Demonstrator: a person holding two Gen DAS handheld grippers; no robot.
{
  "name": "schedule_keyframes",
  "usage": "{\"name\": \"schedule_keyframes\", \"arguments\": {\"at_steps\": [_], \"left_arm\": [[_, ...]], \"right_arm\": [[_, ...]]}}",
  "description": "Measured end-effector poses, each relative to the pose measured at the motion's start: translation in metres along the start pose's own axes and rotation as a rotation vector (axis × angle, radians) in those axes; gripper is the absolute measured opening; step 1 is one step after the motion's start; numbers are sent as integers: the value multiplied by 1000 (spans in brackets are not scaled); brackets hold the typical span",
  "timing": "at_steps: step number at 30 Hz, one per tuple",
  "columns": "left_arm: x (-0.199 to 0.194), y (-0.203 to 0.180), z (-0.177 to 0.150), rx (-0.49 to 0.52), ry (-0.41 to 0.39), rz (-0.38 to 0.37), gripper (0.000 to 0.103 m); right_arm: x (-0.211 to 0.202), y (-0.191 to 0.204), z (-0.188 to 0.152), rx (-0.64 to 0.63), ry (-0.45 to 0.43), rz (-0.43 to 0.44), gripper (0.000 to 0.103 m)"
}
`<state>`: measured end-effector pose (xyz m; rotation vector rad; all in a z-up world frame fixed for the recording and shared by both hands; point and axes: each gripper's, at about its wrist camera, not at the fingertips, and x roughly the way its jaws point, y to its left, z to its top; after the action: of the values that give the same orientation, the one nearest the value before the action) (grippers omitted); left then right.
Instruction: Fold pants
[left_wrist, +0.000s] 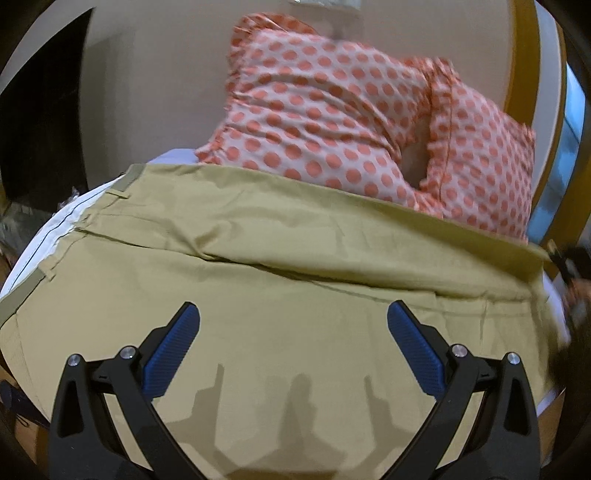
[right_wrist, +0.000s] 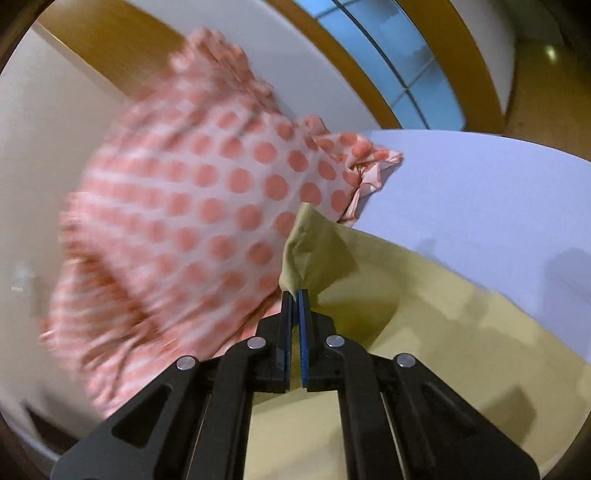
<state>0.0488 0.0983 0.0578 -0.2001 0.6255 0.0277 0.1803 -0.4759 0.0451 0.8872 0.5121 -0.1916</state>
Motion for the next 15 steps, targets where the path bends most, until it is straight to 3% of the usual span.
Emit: {"name": "schedule_keyframes", "arguments": {"at_steps": [1, 2, 5, 9, 11, 13, 15], "left_arm": [[-5, 9, 5, -22, -12, -4, 101], [-8, 15, 8, -35, -19, -7, 101], [-16, 28, 20, -63, -41, -19, 101], [-20, 35, 35, -65, -59, -32, 101], [-20, 38, 40, -70, -50, -50, 101], [-18, 43, 42, -84, -39, -70, 101], [-12, 51, 49, -118, -23, -94, 101]], "right_arm": [[-15, -9, 2, 12, -1, 19, 3], [-54, -13, -22, 35, 2, 36, 3], [-93, -54, -47, 114, 55, 25, 4], [-91, -82, -71, 215, 187, 0, 10], [-87, -83, -72, 230, 196, 1, 20], [-88, -80, -76, 226, 201, 8, 38], [-81, -79, -77, 234, 211, 7, 38]]}}
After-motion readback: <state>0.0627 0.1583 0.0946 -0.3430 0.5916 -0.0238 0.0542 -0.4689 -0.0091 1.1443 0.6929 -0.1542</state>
